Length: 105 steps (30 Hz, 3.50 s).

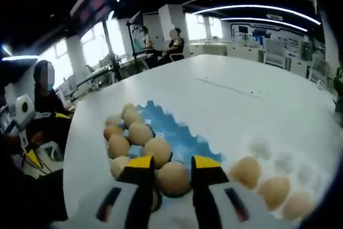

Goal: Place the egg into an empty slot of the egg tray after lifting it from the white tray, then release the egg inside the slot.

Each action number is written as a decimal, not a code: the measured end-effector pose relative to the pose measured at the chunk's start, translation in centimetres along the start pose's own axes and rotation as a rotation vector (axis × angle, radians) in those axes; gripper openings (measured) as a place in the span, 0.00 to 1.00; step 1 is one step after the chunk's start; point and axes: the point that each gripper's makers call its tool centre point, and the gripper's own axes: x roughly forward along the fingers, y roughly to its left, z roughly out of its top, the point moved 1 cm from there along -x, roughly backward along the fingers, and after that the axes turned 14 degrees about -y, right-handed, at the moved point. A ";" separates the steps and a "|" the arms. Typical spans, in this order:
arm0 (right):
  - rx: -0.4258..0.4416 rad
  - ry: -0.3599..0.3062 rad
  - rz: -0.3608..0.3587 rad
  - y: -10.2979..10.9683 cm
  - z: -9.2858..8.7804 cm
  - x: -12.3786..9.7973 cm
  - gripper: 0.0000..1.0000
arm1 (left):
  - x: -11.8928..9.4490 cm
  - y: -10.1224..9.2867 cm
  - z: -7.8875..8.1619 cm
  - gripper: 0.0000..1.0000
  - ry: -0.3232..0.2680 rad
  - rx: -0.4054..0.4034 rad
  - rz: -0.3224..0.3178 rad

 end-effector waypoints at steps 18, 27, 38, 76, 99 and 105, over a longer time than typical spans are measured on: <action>-0.184 0.084 -0.068 -6.4 0.8 -3.0 0.26 | 0.7 -0.8 0.0 0.99 0.004 0.003 -0.021; -0.194 0.223 -0.084 -7.9 -1.3 -1.5 0.24 | 0.7 -0.9 0.0 0.99 0.005 0.002 -0.022; -0.099 0.255 -0.105 -8.5 -2.3 -1.2 0.25 | 0.1 -0.4 -0.5 0.97 0.012 -0.019 -0.006; 0.631 -0.079 -0.098 -0.2 5.5 6.0 0.25 | -1.0 0.1 0.1 1.00 -0.002 -0.033 0.011; -0.001 0.202 0.063 5.8 3.3 17.6 0.25 | -4.0 2.3 -0.3 0.97 0.002 -0.013 0.077; -0.034 0.259 0.103 6.9 2.3 19.0 0.25 | -5.0 3.0 -0.4 0.97 0.007 -0.014 0.109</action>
